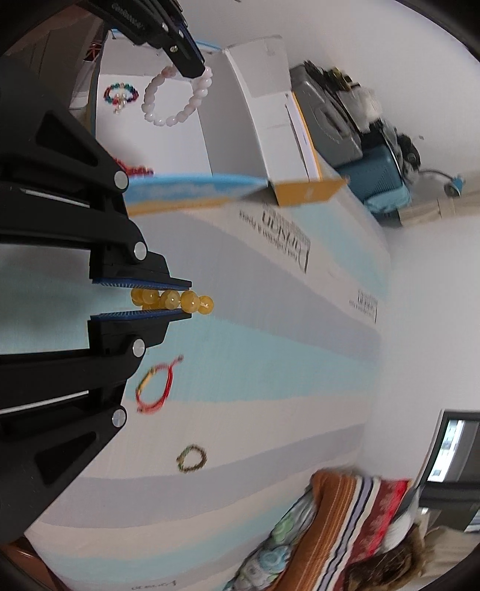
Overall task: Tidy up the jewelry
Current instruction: 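Lift both held bracelets and carry them over the white box, then open both tools to drop the bracelets into the box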
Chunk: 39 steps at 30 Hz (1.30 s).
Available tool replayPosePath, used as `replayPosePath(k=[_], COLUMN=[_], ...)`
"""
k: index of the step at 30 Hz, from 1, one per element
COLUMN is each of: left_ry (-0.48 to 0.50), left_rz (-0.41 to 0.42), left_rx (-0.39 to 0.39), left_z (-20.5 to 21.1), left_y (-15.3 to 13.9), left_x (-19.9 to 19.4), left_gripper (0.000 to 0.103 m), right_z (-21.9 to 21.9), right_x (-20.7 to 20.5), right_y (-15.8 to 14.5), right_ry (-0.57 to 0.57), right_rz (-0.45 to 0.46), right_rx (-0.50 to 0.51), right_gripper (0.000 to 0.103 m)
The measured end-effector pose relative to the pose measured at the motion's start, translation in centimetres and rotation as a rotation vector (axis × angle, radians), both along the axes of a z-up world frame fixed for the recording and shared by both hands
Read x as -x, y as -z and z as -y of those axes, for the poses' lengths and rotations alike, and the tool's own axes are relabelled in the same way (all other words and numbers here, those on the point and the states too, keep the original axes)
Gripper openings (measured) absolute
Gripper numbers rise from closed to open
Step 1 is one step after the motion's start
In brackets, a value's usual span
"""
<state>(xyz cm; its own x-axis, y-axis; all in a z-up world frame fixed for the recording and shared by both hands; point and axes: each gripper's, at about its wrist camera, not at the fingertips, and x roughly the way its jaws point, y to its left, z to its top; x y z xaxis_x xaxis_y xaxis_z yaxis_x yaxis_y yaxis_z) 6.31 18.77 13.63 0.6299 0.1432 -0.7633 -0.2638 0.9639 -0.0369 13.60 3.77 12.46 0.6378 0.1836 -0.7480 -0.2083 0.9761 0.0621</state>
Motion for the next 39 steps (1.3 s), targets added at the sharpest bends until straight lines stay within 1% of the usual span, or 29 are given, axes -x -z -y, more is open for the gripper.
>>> replayPosePath(k=[5,9,17,21,29,36,39], left_ry=[-0.057,-0.083,-0.144,-0.171,-0.200,-0.202,-0.205], left_rz=[-0.020,-0.035,-0.070,-0.100,-0.155,-0.205,-0.239], left_rx=[0.000,-0.002,0.002,0.012,0.026,0.032,0.037], left_z=[-3.7,-5.8,-9.8,-11.6,-13.7,-14.5,-14.9], left_y=[0.9,1.5,2.9,3.9,6.3,8.4,9.7], left_x=[1.3,2.2,3.8,4.2,4.5,3.9,3.5], left_gripper=[0.011,0.011,0.011,0.011,0.011,0.011,0.011], right_z=[-3.9,-6.8,-11.9,-14.2,-17.3,-18.6,-19.0], right_x=[0.6,0.9,1.5,1.9,2.0,1.1,0.8], right_y=[0.0,0.1,1.1,2.1,4.9,7.2,8.0], right_ry=[-0.056,-0.098,-0.173,-0.207,-0.239,-0.239,-0.238], right_rz=[0.002,-0.002,-0.021,-0.042,-0.100,-0.148,-0.168], right_rx=[0.001,-0.005,-0.002,0.013,0.052,0.099,0.118], right_gripper=[0.009,0.009,0.009,0.009,0.009,0.009,0.009])
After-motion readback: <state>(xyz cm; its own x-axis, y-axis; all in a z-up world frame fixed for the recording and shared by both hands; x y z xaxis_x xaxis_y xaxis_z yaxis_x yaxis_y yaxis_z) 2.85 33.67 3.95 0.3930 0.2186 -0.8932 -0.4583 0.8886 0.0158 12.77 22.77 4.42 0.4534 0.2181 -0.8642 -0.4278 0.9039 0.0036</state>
